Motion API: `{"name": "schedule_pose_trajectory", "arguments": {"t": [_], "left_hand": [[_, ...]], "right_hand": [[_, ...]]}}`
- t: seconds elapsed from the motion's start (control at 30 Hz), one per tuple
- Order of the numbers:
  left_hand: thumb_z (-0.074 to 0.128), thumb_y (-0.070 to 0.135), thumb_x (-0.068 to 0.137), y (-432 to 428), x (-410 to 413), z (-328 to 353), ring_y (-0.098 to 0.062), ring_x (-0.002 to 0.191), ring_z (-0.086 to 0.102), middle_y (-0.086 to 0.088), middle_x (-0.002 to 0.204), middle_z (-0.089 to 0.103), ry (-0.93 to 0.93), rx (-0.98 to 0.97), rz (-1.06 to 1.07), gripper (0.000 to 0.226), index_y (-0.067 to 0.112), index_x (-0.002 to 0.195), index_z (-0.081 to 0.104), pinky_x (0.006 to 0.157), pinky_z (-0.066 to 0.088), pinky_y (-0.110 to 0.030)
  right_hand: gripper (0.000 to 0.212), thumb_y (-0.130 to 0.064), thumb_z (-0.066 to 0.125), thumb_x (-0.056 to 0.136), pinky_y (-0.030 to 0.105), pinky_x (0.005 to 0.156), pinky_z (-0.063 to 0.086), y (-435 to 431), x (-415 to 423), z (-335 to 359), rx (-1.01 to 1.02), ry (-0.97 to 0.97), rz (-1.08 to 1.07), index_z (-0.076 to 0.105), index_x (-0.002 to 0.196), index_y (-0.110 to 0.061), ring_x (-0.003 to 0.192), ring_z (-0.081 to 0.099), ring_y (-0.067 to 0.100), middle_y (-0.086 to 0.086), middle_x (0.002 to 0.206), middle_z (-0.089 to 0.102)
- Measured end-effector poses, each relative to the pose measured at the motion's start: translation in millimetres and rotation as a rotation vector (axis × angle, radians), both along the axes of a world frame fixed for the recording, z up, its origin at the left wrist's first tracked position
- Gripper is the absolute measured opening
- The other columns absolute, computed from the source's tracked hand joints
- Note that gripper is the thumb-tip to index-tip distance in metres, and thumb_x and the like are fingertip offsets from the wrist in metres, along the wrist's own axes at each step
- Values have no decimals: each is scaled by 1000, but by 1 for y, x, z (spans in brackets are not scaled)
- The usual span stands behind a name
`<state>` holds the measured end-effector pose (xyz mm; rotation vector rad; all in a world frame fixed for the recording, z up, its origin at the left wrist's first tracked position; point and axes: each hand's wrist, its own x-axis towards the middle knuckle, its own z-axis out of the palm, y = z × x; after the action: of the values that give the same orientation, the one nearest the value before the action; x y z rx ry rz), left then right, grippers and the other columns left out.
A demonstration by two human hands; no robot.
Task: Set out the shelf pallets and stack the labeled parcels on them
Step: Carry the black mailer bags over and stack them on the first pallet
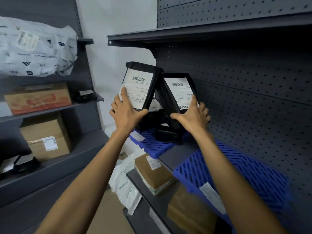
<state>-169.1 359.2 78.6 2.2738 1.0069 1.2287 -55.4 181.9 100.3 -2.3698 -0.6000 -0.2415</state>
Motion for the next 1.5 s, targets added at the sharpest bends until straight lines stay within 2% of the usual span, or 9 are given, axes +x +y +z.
{"name": "schedule_pose_trajectory", "arguments": {"t": [0.43,0.6,0.73,0.9,1.03,1.13,1.23,1.37,1.5], "left_hand": [[71,60,64,164,97,4,-38,126,34,-18,143,32,177,-18,-299,111,22,151,14,102,27,-52],[68,63,68,183,118,5,-38,129,31,-19,143,32,313,-13,-413,104,23,150,18,104,25,-52],[61,70,73,186,134,10,-39,132,30,-19,144,34,419,-51,-510,95,24,148,26,106,24,-52],[39,80,82,177,148,9,-38,137,28,-19,149,33,516,16,-655,88,24,149,30,108,25,-51],[35,74,88,181,146,7,-38,140,21,-19,154,23,491,12,-721,78,24,149,32,111,25,-51],[37,65,94,183,139,6,-39,139,22,-16,155,20,438,89,-738,65,25,145,38,111,25,-52],[41,55,97,175,129,8,-36,139,27,-13,152,32,345,243,-736,55,26,142,45,112,25,-53],[50,41,97,151,110,17,-32,126,48,-9,135,55,204,390,-828,42,21,133,56,103,40,-49],[59,32,95,106,85,20,-33,118,54,-11,127,61,142,508,-922,39,15,129,58,92,49,-46]], "right_hand": [[100,-66,61,76,55,111,19,146,22,4,-92,127,-315,16,154,-21,138,21,41,20,152,22],[89,-70,54,80,55,112,17,168,15,-6,-128,153,-369,26,151,-25,139,20,43,16,156,18],[87,-81,32,83,52,113,13,176,10,-9,-180,132,-382,27,152,-27,143,15,42,14,160,12],[74,-70,25,93,47,114,20,177,12,-11,-222,67,-394,28,152,-25,143,17,39,16,160,14],[71,-67,30,95,47,114,23,174,11,-10,-218,63,-377,30,151,-25,143,19,38,16,159,15],[62,-58,40,96,47,110,31,165,5,-9,-211,-9,-347,36,147,-23,138,29,36,12,156,24],[53,-46,48,97,46,103,39,151,-6,-9,-231,-109,-326,41,143,-21,130,38,34,9,147,38],[51,-41,51,98,47,99,43,121,-28,-9,-255,-154,-336,40,142,-18,128,41,33,10,143,43],[44,-37,52,98,44,92,46,70,-58,-10,-346,-209,-392,43,136,-15,121,45,32,11,131,49]]}}
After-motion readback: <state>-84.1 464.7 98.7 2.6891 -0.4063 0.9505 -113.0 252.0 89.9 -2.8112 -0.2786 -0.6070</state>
